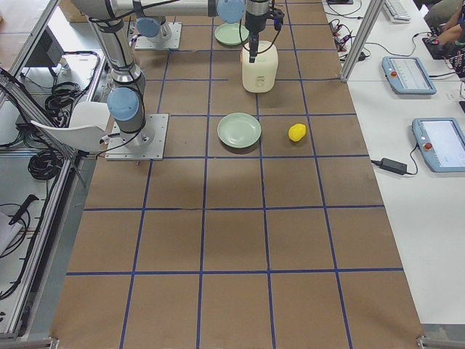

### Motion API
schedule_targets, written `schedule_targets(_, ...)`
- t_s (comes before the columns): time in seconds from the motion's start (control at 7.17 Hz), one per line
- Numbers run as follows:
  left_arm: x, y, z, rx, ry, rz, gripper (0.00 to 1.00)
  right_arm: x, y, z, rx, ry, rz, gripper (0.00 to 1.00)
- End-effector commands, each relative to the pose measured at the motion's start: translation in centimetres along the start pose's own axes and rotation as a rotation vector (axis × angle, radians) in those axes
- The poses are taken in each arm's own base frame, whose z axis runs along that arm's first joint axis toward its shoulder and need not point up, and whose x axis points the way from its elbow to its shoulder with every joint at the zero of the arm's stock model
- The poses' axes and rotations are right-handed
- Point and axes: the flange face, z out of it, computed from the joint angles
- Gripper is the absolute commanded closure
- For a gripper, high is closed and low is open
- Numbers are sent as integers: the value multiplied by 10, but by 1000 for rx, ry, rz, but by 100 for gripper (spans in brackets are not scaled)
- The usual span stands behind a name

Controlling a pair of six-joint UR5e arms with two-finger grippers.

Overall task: Press rice cooker button
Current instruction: 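Move the right gripper over the rice cooker lid toward its green button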

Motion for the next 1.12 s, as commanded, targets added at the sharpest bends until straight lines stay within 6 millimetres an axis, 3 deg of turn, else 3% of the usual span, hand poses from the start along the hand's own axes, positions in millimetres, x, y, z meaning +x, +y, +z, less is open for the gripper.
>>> schedule_targets(0.0,0,0,0,0,0,0,0,-71,3,7,62,-14,-34,0)
schedule_targets(0.14,0,1,0,1,0,0,0,-84,-8,9,71,-16,-48,8)
schedule_targets(0.28,0,0,0,0,0,0,0,-85,-13,9,69,-17,-51,50)
schedule_targets(0.42,1,0,0,0,0,2,0,-83,-14,19,49,-10,-57,79)
schedule_targets(0.56,0,0,0,0,0,0,0,-84,-21,30,39,0,-59,93)
schedule_targets(0.84,0,0,0,0,0,0,0,-90,-43,45,88,-17,-58,94)
schedule_targets(0.98,0,1,0,1,0,0,0,-90,-44,47,90,-17,-57,94)
